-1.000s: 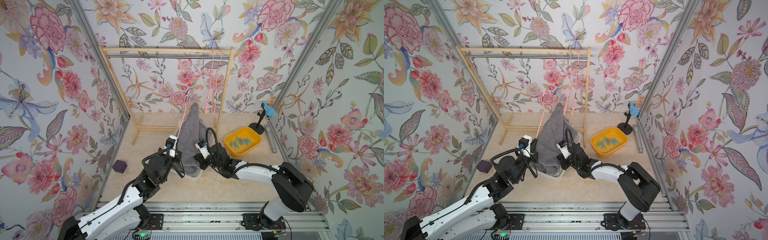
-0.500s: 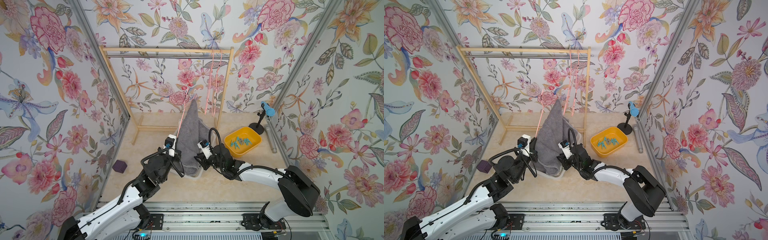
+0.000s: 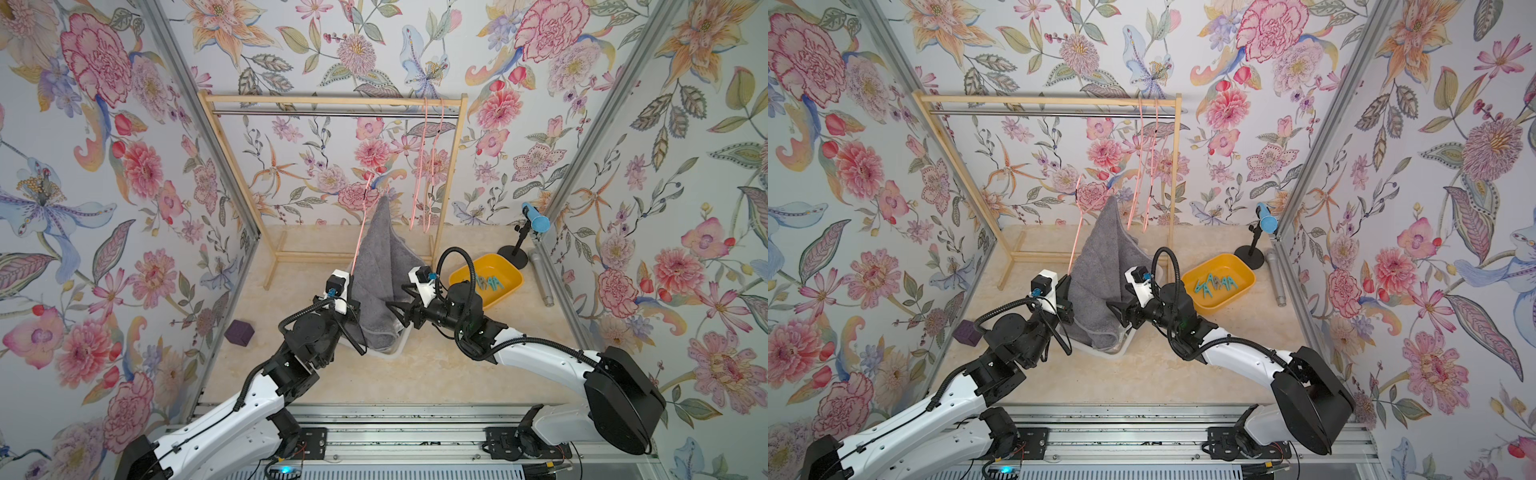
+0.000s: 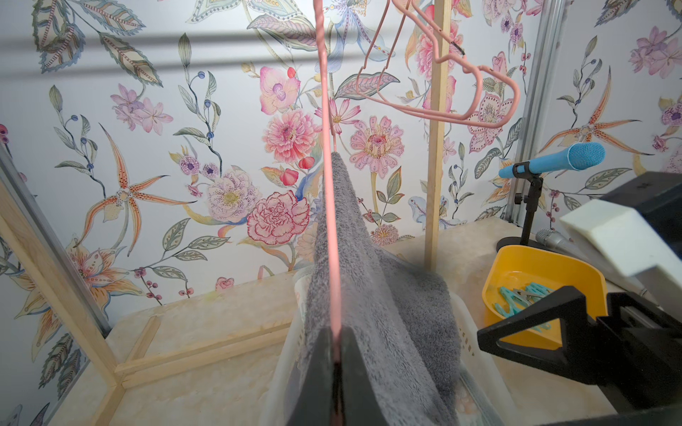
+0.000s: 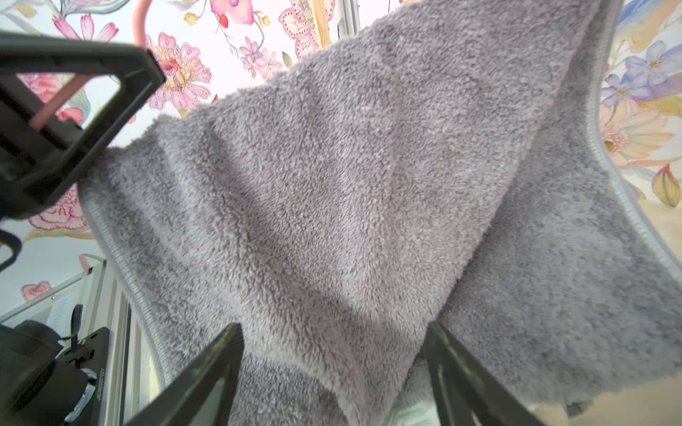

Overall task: Remove the clothespins securing towels to the hanger
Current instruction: Remove the towel from the hanger.

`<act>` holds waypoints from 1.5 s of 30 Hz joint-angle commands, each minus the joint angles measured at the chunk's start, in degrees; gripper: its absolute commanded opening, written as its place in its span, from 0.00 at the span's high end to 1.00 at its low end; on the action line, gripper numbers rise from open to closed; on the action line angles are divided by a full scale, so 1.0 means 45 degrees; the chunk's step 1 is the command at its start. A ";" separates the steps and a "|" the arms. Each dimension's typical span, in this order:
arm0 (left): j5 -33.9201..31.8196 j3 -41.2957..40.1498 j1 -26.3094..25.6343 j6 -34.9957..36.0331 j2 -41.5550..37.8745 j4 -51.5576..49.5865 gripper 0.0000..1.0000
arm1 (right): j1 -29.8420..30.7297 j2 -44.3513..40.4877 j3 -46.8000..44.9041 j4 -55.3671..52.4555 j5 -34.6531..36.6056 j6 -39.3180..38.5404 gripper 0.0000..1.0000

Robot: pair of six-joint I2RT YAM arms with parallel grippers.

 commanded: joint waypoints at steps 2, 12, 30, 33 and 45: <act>0.0055 -0.0232 0.0028 -0.0416 -0.0312 0.0612 1.00 | -0.0243 0.1017 0.0827 0.1399 -0.0397 0.0457 0.19; 0.0184 -0.0449 0.0033 -0.0706 -0.0449 0.0347 1.00 | -0.0706 0.3818 0.2592 0.3104 -0.1096 0.1483 0.19; 0.0340 -0.0679 0.0038 -0.0949 0.0265 0.0261 1.00 | -0.0733 0.5588 0.3632 0.4039 -0.2068 0.2635 0.19; 0.0361 -0.0687 0.0028 -0.0970 0.0535 0.0321 1.00 | -0.0725 0.5702 0.3730 0.3796 -0.2052 0.2620 0.19; 0.0288 -0.1286 0.0028 -0.1260 0.1209 0.0800 1.00 | -0.0732 0.5720 0.3798 0.3561 -0.2518 0.3085 0.19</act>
